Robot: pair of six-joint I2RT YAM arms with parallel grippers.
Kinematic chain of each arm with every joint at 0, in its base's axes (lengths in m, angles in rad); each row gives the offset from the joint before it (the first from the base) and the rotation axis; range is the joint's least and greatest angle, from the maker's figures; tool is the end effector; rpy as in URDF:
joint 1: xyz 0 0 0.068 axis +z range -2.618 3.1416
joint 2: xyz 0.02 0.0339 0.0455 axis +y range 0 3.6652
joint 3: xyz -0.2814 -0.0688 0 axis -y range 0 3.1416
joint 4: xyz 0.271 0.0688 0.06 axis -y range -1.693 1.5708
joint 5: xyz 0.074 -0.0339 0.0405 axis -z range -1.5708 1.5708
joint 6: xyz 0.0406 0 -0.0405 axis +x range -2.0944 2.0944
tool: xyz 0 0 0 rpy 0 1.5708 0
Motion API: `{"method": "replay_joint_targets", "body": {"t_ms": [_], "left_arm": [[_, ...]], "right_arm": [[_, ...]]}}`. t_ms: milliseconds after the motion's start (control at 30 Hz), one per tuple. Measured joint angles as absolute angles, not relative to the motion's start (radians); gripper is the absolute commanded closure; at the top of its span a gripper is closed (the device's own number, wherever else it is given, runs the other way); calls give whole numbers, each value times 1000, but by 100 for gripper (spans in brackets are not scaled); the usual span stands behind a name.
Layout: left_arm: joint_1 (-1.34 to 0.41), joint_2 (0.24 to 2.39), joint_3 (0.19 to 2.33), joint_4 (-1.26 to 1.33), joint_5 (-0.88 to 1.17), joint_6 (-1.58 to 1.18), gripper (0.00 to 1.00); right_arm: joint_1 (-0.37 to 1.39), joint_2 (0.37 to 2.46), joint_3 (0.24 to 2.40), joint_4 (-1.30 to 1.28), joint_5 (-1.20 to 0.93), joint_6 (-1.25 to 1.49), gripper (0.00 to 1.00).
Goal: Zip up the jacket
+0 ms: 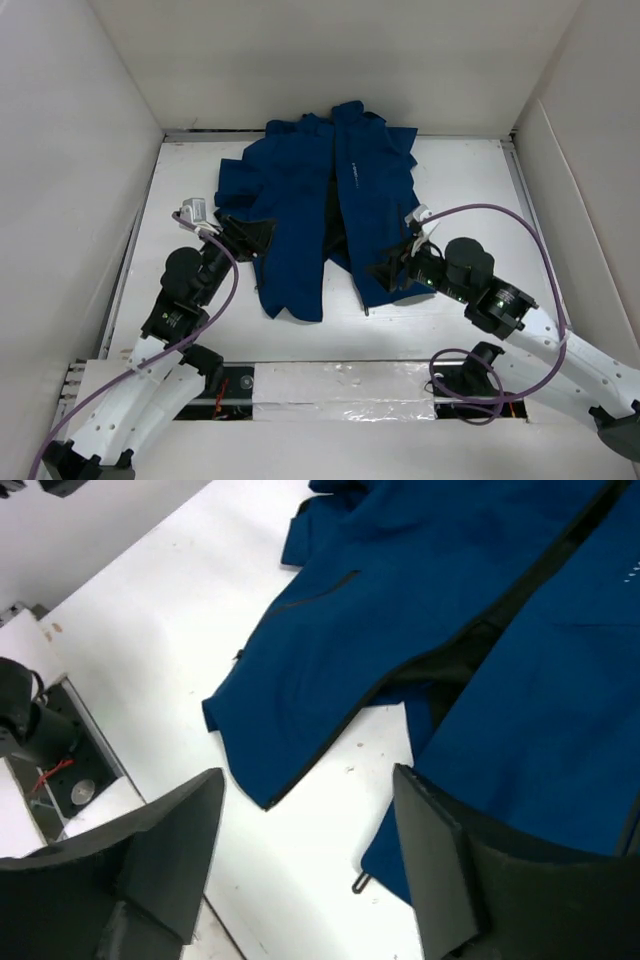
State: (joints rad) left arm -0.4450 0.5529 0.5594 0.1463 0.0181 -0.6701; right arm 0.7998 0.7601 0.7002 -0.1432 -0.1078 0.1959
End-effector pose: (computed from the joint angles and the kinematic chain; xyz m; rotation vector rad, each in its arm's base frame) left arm 0.1481 -0.0714 0.3405 -0.1512 1.4768 -0.9270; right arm 0.1377 0.1480 0.3280 -0.6259 1.7368 0.8053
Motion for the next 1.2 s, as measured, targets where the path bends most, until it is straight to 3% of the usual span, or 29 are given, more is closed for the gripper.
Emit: {"method": "replay_joint_targets", "body": {"t_ms": [33, 67, 133, 233, 267, 400, 567, 667, 700, 767, 800, 967, 1067, 1200], "left_arm": [[-445, 553, 559, 144, 18, -670, 40], [-445, 554, 559, 141, 18, -670, 48], [-445, 558, 559, 136, 19, -671, 52], [-445, 574, 559, 144, 31, -673, 69], [-445, 581, 559, 154, 43, -677, 81], [-448, 651, 561, 237, 83, -689, 100], [-580, 879, 655, 323, 21, -674, 100], [-750, 1070, 805, 269, -205, -624, 98], [-796, 1115, 848, 262, -266, -612, 94], [-848, 1149, 870, 262, -347, -603, 87], [-852, 1134, 844, 270, -367, -602, 85], [-824, 985, 656, 208, -412, -631, 75], [-818, 905, 576, 150, -395, -649, 63], [-822, 815, 494, 86, -343, -667, 60]], "right_arm": [[800, 759, 694, -133, -113, 197, 59], [800, 760, 689, -124, -118, 200, 99], [800, 771, 680, -112, -127, 209, 100], [806, 808, 670, -88, -137, 223, 100], [809, 823, 664, -84, -140, 226, 100], [822, 881, 640, -58, -140, 245, 100], [833, 950, 588, 10, -139, 274, 100], [845, 1009, 571, 43, -130, 297, 88], [850, 1028, 561, 67, -130, 306, 72], [861, 1071, 543, 111, -131, 324, 51], [868, 1097, 538, 133, -133, 332, 47], [894, 1261, 534, 253, -143, 361, 41], [898, 1373, 534, 355, -156, 376, 40], [898, 1518, 534, 434, -158, 401, 37]]}}
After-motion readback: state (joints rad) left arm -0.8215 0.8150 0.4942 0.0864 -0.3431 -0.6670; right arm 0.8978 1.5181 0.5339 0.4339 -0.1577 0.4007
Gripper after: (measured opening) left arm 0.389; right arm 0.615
